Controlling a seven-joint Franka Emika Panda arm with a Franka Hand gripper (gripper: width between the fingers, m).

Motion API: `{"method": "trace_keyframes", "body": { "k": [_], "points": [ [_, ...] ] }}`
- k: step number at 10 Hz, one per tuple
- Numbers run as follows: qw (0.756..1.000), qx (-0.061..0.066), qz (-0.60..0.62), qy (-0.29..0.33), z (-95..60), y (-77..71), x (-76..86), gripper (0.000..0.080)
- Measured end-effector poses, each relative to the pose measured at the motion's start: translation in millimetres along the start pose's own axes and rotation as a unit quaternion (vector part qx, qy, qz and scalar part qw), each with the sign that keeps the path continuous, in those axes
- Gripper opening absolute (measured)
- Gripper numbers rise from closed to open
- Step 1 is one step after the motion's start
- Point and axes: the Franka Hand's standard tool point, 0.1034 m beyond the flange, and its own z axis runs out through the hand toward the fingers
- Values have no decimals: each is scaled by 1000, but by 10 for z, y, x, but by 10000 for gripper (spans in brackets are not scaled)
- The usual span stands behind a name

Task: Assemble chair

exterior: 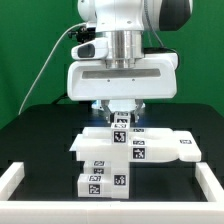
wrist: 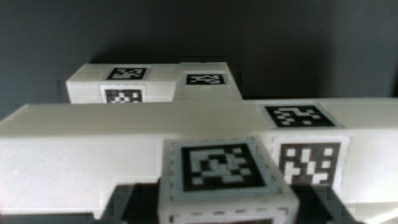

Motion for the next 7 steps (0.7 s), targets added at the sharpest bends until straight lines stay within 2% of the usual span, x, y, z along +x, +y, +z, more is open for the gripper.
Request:
{"method": "trace_keyframes", "body": {
  "k": [2,4,6,7],
  "points": [
    [997,3,82,0,1,-4,-1,282],
    [980,5,199,2,2,2,2,282],
    [946,9,324,12,7,-6,9,282],
    [921,16,388,13,8,-6,11,282]
  ]
}}
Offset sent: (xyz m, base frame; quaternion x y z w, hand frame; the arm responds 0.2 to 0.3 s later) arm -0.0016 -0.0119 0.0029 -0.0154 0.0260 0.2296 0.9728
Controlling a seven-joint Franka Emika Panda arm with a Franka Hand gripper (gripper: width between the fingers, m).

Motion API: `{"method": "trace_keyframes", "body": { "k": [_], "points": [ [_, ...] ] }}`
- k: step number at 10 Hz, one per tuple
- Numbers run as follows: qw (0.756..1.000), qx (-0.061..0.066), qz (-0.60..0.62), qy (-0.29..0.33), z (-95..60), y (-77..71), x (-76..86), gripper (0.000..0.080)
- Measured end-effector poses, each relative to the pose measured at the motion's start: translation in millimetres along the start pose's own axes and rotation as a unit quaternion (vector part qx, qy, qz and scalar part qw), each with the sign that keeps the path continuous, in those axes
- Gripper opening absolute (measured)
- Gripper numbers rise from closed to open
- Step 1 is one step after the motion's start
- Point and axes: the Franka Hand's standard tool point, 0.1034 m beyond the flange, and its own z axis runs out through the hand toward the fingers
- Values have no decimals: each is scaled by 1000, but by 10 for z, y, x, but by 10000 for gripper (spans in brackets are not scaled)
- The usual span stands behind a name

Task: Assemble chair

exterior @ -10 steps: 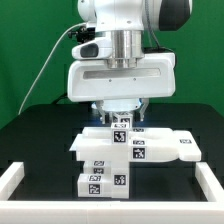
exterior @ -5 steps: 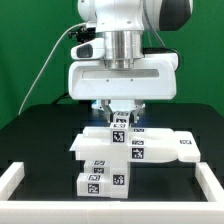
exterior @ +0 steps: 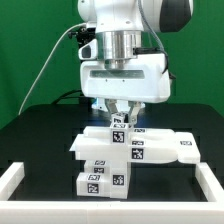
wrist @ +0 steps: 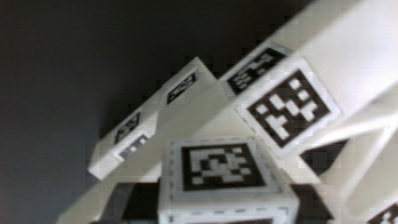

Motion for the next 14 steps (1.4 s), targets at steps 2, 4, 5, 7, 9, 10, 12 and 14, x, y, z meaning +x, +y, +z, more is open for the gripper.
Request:
{"method": "trace_keyframes", "body": {
  "k": [2,4,5,7,9,10,12,14],
  "points": [
    [997,13,71,7,-1,-20,0,284],
    [999,13,48,7,1,-19,0,443],
    [999,12,41,7,-1,-22,0,579],
    [989,5,-144,6,-39,-88,15,635],
    [964,-6,-267,-1,4,-99,-42,647],
    [947,-11,-322,-6,33,-69,-54,647],
    [935,-11,-354,-7,37,-59,-47,649],
    [938,-11,-345,-7,37,-60,-48,649]
  ]
}}
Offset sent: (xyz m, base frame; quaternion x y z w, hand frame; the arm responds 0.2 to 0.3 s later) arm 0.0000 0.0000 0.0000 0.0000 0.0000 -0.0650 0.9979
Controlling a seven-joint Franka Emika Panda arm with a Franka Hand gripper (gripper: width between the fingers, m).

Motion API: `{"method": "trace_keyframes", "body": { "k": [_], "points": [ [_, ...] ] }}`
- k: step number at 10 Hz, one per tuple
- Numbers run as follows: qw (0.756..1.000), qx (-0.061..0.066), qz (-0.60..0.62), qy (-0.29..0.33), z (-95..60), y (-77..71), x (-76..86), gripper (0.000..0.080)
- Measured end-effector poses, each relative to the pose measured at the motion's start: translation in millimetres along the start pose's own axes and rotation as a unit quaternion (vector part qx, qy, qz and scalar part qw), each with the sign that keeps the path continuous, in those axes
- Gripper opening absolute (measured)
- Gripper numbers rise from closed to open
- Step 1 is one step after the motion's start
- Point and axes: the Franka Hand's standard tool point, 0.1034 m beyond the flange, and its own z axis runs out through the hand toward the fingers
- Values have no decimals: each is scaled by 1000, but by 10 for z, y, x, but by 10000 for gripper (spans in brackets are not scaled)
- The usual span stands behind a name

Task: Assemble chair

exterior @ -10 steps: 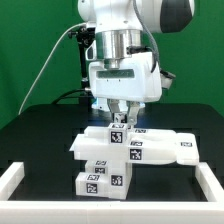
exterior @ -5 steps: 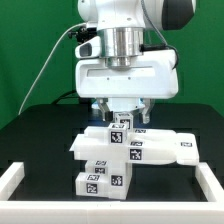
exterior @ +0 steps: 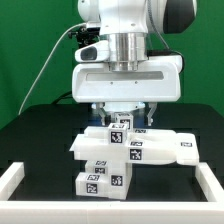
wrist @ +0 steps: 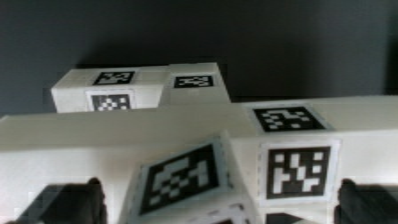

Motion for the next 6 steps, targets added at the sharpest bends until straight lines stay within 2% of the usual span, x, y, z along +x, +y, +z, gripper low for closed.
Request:
{"method": "trace_keyframes", "body": {
  "k": [1,2,3,4,6],
  "points": [
    [1000,2,32,0,0,-5,-1,493],
    [997,4,77,0,1,-12,-3,303],
    [994,5,108,-1,3,-17,-6,303],
    [988,7,152,-1,2,-25,-5,266],
    [958,8,287,-2,0,-54,-3,266]
  ]
}}
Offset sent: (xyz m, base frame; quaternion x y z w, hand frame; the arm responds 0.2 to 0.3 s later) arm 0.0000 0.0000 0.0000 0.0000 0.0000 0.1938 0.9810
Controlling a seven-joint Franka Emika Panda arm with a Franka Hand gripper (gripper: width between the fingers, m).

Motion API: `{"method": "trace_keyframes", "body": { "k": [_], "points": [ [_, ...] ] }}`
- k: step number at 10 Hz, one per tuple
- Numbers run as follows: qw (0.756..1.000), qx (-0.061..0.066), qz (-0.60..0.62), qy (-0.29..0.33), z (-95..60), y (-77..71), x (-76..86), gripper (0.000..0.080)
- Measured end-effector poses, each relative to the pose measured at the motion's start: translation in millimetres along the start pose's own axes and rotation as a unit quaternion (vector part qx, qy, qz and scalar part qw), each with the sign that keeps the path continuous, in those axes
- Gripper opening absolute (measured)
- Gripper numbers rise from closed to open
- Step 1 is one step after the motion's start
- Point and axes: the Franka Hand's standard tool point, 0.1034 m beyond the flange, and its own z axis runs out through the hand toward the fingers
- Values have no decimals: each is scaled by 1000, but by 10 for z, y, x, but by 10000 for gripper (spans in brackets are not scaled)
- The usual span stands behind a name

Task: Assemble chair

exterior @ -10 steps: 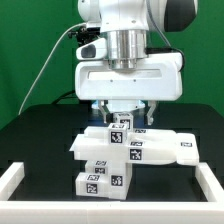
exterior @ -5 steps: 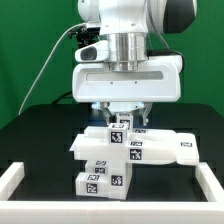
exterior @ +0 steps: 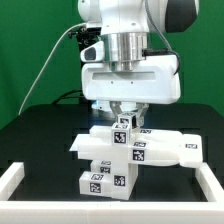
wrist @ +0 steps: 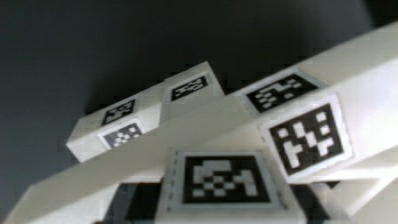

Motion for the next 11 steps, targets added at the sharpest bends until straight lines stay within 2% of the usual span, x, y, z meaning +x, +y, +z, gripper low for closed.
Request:
{"method": "trace_keyframes", "body": {
  "k": [2,4,6,7,8,9,10,11],
  "points": [
    [994,3,107,-3,10,20,12,266],
    [987,7,163,-6,11,8,4,266],
    [990,7,137,-6,12,7,2,266],
    [996,2,92,-8,11,5,-8,294],
    [1000,-4,8,-16,-10,-22,-8,474],
    [995,-5,-93,-29,-44,-24,29,474],
    [985,-6,-164,-44,-62,-21,25,609],
    [975,-8,-215,-55,-46,-13,-30,637]
  ]
}}
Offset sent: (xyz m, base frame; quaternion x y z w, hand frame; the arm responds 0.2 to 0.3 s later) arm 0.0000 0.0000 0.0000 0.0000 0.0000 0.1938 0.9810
